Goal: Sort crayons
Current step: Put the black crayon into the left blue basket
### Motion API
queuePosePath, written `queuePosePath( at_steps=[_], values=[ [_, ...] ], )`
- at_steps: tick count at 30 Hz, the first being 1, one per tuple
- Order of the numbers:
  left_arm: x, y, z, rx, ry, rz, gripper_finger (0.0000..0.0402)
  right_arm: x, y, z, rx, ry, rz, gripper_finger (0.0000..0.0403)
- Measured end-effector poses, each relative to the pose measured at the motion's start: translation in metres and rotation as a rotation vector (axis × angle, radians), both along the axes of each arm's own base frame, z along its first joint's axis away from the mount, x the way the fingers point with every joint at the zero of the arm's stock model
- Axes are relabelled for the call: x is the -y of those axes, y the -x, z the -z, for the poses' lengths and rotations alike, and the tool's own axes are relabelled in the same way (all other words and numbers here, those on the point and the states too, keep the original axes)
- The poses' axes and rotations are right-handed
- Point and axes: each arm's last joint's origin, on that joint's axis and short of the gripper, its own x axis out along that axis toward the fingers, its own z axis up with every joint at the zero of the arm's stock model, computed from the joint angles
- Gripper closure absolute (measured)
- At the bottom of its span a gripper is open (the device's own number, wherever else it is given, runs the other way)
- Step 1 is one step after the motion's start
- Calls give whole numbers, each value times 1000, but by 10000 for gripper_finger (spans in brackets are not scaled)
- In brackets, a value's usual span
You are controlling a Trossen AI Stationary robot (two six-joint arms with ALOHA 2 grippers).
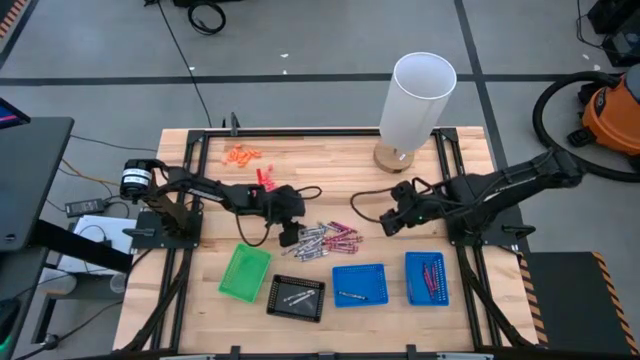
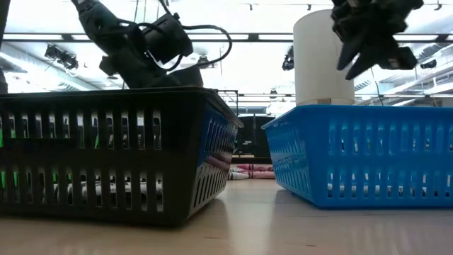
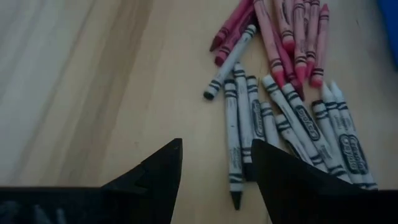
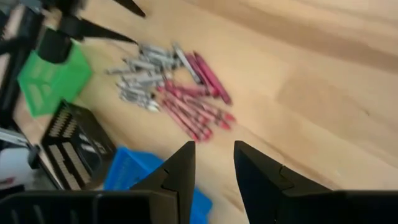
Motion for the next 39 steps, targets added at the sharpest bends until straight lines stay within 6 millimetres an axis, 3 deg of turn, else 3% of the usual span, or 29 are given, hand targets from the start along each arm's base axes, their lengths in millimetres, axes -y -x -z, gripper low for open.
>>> queuePosePath(
  at_steps=[11,22,30,39],
  values=[
    [-1,-8,27,9,-29,-4,198,4,-5,-3,54,44,2,284],
    [-1,-9,26,17,9,-43,199,3,-5,-3,51,36,-12,284],
    [4,-14,21,37,20,-9,223,3,-5,-3,52,34,-11,284],
    [10,-15,32,-9,-13,37,241,3,-6,-5,72,31,-12,284]
  ],
)
